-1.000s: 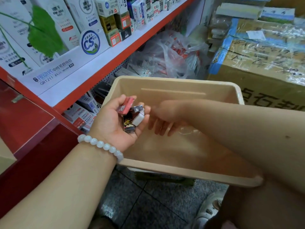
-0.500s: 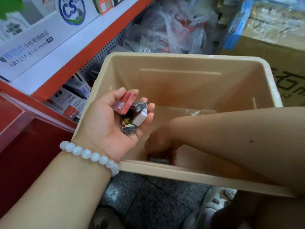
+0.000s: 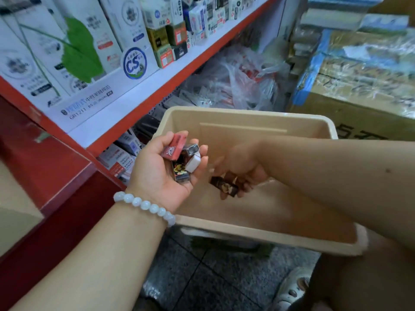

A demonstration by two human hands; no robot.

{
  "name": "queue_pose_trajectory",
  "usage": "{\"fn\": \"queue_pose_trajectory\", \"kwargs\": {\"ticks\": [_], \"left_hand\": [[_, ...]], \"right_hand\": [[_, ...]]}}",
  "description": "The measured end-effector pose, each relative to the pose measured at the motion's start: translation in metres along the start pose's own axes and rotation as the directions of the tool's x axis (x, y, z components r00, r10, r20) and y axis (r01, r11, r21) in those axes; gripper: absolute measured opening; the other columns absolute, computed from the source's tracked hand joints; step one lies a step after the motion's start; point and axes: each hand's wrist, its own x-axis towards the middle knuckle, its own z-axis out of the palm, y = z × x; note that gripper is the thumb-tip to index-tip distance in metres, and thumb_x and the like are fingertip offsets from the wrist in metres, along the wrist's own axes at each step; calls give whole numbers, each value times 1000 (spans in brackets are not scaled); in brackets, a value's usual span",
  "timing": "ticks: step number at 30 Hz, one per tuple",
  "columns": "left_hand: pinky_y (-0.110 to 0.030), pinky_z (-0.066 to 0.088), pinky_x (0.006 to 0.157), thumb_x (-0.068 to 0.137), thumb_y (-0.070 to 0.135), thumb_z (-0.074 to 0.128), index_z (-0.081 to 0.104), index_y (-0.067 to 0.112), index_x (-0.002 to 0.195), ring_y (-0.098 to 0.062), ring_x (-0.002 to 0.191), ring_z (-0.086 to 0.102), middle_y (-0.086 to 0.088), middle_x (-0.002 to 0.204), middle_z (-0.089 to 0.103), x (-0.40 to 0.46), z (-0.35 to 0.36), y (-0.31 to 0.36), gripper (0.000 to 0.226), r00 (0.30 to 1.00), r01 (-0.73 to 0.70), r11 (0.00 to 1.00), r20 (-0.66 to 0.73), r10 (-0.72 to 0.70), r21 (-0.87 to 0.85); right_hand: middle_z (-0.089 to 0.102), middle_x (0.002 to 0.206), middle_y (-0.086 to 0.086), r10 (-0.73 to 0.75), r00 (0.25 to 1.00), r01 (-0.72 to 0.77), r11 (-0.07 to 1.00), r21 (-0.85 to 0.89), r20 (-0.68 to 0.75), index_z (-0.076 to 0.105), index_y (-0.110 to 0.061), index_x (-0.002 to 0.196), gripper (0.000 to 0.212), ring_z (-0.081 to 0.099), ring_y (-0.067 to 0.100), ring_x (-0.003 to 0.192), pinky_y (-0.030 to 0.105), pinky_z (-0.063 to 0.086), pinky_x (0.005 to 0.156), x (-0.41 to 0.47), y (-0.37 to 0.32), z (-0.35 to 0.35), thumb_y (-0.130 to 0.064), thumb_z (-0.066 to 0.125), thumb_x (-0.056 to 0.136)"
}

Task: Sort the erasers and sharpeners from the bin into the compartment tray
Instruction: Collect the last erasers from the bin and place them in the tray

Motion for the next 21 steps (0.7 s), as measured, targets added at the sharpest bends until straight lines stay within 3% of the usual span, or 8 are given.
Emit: {"fn": "queue_pose_trajectory", "kwargs": {"ticks": [6, 9, 12, 15, 18, 21], "left_hand": [[-29, 56, 53, 91, 30, 50, 66, 13, 82, -28, 69, 70, -11, 89, 67, -42, 2, 24, 25, 995, -99, 995, 29, 100, -11], [-29, 56, 52, 91, 30, 51, 67, 13, 80, -28, 72, 69, -11, 87, 68, -69, -5, 36, 26, 990, -137, 991, 40, 137, -6], [-30, 57, 52, 90, 30, 52, 68, 12, 81, -29, 70, 70, -11, 84, 70, -98, -11, 47, 25, 983, -178, 984, 41, 178, -6], [-31, 57, 53, 90, 29, 52, 67, 11, 81, -28, 65, 70, -10, 79, 70, -126, -15, 57, 25, 975, -218, 976, 42, 218, -24], [-30, 56, 51, 91, 28, 51, 67, 10, 79, -28, 66, 68, -10, 76, 68, -149, -24, 67, 27, 966, -256, 965, 36, 258, -50], [-29, 55, 52, 90, 27, 50, 65, 11, 80, -27, 70, 65, -10, 69, 66, -167, -37, 79, 25, 955, -295, 954, 8, 296, -53]], "right_hand": [[69, 70, 3, -275, 959, 282, 916, 286, -65, 55, -24, 89, 21, 48, 13, 54, 17, 28, 45, -62, 9, 4, -31, 39, 100], [68, 66, 3, -412, 910, 395, 836, 381, -39, 54, -25, 97, 15, 49, 11, 47, 15, 26, 41, -92, 4, 15, -28, 39, 97], [66, 70, 5, -515, 857, 474, 787, 396, -4, 51, -22, 105, 26, 49, 10, 46, 16, 24, 42, -116, -9, 28, -32, 52, 82], [66, 75, 7, -589, 807, 536, 757, 374, 35, 55, -18, 94, 14, 51, 10, 50, 16, 28, 42, -132, -27, 42, -19, 61, 81], [68, 79, 9, -660, 749, 603, 720, 345, 68, 49, -16, 108, 35, 53, 10, 51, 17, 34, 45, -143, -51, 62, -7, 67, 78], [67, 76, 9, -709, 700, 652, 684, 328, 86, 54, -19, 109, 49, 53, 12, 48, 17, 38, 43, -153, -79, 87, -2, 74, 67]]}}
